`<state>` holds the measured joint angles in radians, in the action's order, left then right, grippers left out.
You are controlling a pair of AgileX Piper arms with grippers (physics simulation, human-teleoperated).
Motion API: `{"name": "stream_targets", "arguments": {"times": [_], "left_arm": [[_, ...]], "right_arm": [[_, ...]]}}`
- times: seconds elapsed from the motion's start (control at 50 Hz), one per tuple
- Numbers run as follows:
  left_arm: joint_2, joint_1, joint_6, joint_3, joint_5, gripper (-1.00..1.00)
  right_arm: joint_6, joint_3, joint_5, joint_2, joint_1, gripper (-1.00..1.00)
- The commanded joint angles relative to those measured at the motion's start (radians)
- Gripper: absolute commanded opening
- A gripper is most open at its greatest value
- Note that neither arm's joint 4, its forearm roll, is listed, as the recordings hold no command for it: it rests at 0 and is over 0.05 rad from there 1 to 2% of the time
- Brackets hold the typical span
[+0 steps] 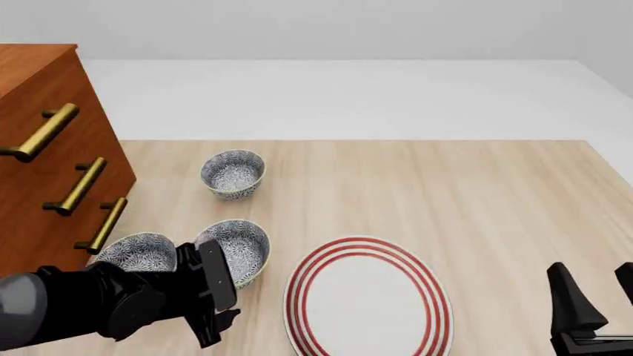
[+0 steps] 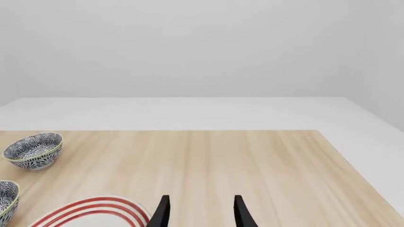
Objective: Pick up the bowl and put it in the middle on the plate.
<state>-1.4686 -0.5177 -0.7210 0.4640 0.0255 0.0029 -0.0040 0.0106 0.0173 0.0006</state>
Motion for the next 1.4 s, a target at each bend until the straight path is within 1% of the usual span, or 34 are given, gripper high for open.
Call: {"name": "stream_targets", "arguments": {"times": [0.02, 0.08, 0.16, 0.18, 0.24, 0.34, 0.74, 0.88, 1.0, 1.06, 1.32, 1.4], "left_arm": [[-0.026, 0.025, -0.016, 0.009, -0.014, 1.00], [-0.020, 0.027, -0.020, 0.007, -0.007, 1.00], [-0.009, 0.007, -0.015, 0.020, 0.011, 1.00], [0.000, 0.008, -0.021, 0.022, 0.015, -1.00], [0.023, -0.001, -0.023, 0.034, 0.039, -1.00], [0.031, -0.032, -0.001, 0.048, 0.062, -1.00], [0.124, -0.092, -0.012, 0.102, 0.141, -1.00], [0.141, -0.131, 0.003, 0.117, 0.178, -1.00], [0.131, -0.174, 0.032, 0.176, 0.208, -1.00], [0.120, -0.213, 0.065, 0.224, 0.234, -1.00], [0.096, -0.337, 0.126, 0.361, 0.310, -1.00], [0.073, -0.349, 0.139, 0.396, 0.317, -1.00]], "right_arm": [[0.000, 0.000, 0.000, 0.000, 0.000, 1.00], [0.000, 0.000, 0.000, 0.000, 0.000, 1.00], [0.000, 0.000, 0.000, 0.000, 0.000, 1.00], [0.000, 0.000, 0.000, -0.001, 0.000, 1.00], [0.000, 0.000, 0.000, 0.000, 0.000, 1.00], [0.000, 0.000, 0.000, 0.000, 0.000, 1.00], [0.000, 0.000, 0.000, 0.000, 0.000, 1.00], [0.000, 0.000, 0.000, 0.000, 0.000, 1.00], [0.000, 0.000, 0.000, 0.000, 0.000, 1.00], [0.000, 0.000, 0.000, 0.001, 0.000, 1.00], [-0.001, 0.000, 0.000, 0.000, 0.000, 1.00], [0.000, 0.000, 0.000, 0.000, 0.000, 1.00]]}}
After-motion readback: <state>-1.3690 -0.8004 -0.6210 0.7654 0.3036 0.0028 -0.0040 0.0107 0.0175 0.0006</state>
